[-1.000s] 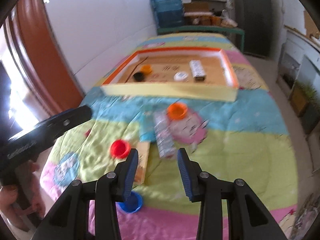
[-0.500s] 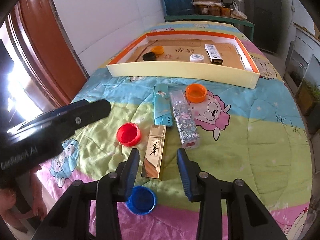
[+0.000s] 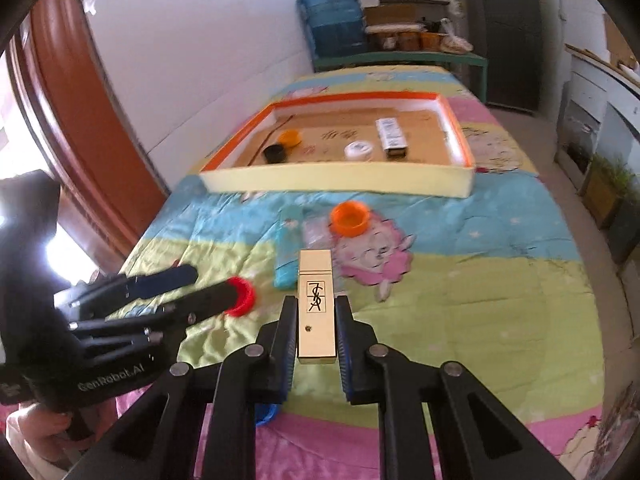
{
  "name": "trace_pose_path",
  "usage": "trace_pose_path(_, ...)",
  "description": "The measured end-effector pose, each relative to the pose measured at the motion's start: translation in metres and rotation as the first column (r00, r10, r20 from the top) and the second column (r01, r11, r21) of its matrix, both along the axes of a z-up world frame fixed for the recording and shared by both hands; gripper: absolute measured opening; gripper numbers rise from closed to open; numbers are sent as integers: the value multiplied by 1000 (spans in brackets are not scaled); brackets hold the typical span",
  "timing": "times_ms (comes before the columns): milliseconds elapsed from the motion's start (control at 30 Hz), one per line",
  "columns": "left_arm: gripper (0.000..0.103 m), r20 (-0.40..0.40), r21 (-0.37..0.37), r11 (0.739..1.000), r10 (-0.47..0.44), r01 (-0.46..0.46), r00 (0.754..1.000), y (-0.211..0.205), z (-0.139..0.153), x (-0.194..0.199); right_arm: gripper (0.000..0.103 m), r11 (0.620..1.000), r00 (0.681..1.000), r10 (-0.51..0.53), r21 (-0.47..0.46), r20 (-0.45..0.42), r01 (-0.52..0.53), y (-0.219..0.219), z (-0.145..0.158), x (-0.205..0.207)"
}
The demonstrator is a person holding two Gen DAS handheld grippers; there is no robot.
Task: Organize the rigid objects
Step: 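Grasp the gold YSL box with the right tool while the left tool grasps the red cap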
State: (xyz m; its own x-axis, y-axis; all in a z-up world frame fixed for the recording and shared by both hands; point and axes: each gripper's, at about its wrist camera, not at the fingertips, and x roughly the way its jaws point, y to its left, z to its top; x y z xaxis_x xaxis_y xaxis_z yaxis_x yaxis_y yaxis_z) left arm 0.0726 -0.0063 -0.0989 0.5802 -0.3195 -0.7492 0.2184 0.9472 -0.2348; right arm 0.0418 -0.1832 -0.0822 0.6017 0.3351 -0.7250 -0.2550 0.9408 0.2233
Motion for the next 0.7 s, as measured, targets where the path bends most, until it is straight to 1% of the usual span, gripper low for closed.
trace_pose_path(167,57,-24,39,999,-17,18,1000,-12,-12,3,18,1000,1000,-29,11,-9,29,-12,1,3)
trace_pose_path(233,57,-3,67,998,-19,19,1000,-16,-13,1,18,1000,1000,-28,12,-10,28,-11,0,4)
trace_pose_path(267,53,1,79,997,-20,20,1000,-17,-14,1,18,1000,1000,-27,12,-10,27,-12,-1,3)
trace_pose_path(300,39,12,91,996,-18,17,1000,-18,-14,1,18,1000,1000,-26,12,-11,26,-11,-1,3)
trace_pose_path(333,31,18,97,995,-18,16,1000,-18,-14,0,18,1000,1000,-24,13,-11,24,-11,-2,3)
trace_pose_path(533,31,29,73,997,-19,17,999,-13,-15,-1,18,1000,1000,-19,12,-13,19,-9,-4,3)
trace_pose_path(700,31,50,58,998,-22,19,999,-9,-3,-2,18,1000,1000,-16,5,-2,16,-8,0,5)
